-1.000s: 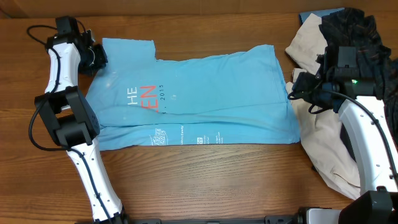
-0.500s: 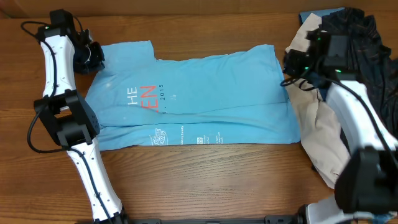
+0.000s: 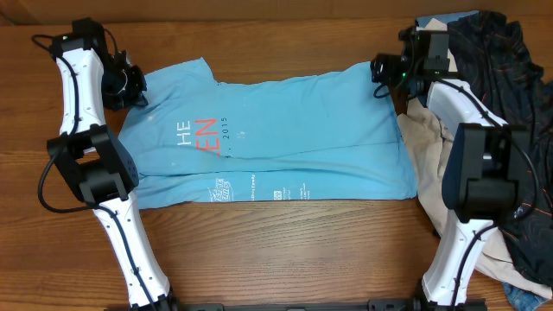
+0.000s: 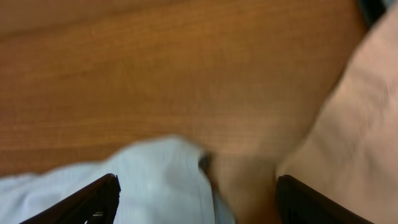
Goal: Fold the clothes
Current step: 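Release the shirt and move both grippers to its top corners, then grasp the shirt's top corners and fold the top down toward the bottom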
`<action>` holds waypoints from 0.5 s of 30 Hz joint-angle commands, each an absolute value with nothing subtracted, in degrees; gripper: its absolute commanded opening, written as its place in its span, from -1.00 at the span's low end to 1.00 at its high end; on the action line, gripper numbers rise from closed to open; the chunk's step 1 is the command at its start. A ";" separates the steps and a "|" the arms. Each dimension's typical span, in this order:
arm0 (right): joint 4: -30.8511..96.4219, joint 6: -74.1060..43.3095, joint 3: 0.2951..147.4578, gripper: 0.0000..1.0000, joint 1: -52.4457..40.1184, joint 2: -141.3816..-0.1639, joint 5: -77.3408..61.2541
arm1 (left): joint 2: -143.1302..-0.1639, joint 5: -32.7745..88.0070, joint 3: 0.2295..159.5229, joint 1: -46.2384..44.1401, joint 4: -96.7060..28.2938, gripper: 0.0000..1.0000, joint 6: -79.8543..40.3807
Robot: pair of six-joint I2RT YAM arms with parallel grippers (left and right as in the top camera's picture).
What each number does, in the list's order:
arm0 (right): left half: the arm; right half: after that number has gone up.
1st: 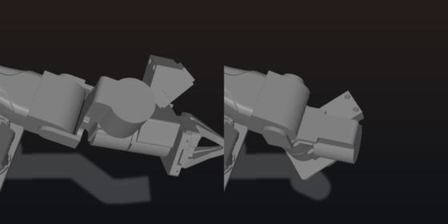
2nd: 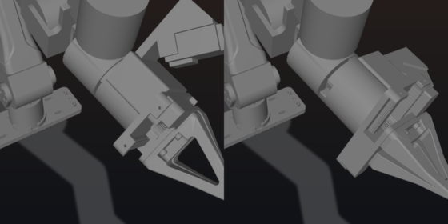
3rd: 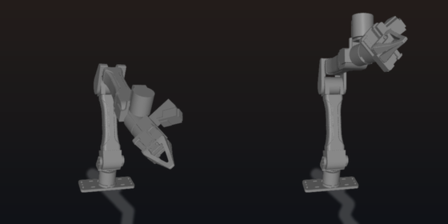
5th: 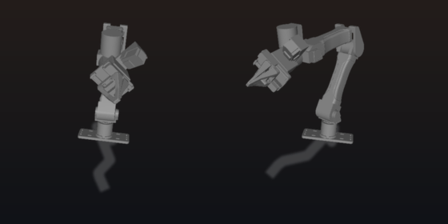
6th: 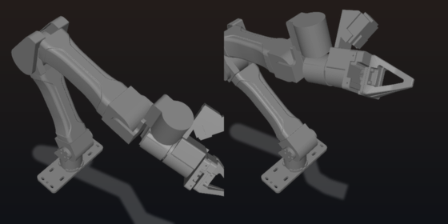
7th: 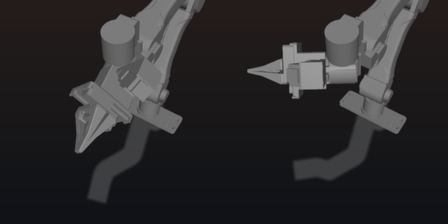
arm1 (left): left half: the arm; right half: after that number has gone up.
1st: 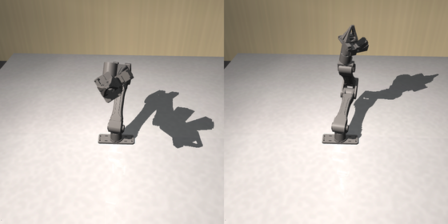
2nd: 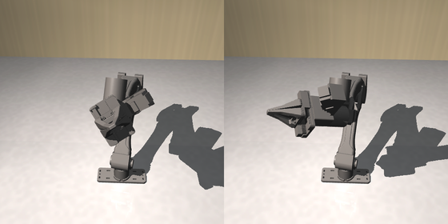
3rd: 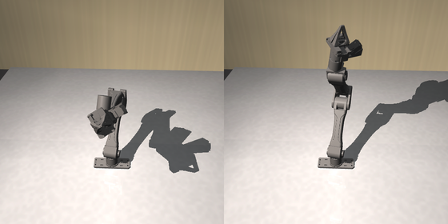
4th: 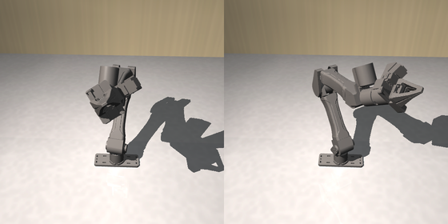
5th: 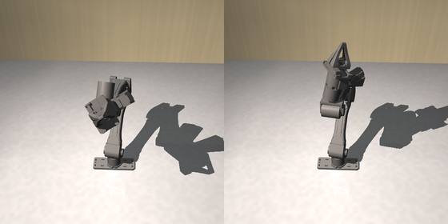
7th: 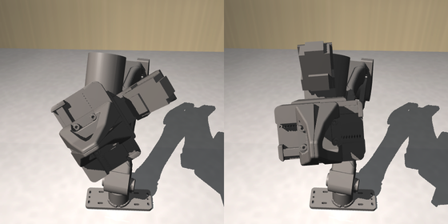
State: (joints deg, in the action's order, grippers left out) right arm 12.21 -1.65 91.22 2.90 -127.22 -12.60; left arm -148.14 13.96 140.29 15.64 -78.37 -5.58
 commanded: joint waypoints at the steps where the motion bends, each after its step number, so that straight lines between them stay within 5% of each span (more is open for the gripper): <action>1: 10.41 -0.62 93.19 0.68 2.55 -130.23 -15.81 | -146.45 14.41 141.43 15.94 -78.85 -0.92 -5.34; 10: 6.96 -0.58 93.19 0.46 1.08 -133.58 -16.16 | -146.45 13.69 141.43 15.94 -78.83 -0.92 -5.34; 15: 6.72 -0.71 93.19 -0.43 0.25 -133.75 -15.35 | -146.45 11.94 141.43 15.94 -79.05 -0.92 -5.34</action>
State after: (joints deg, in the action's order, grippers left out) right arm 7.20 -1.19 92.03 0.67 -133.51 -15.42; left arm -148.14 13.28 140.29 15.64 -78.72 -5.58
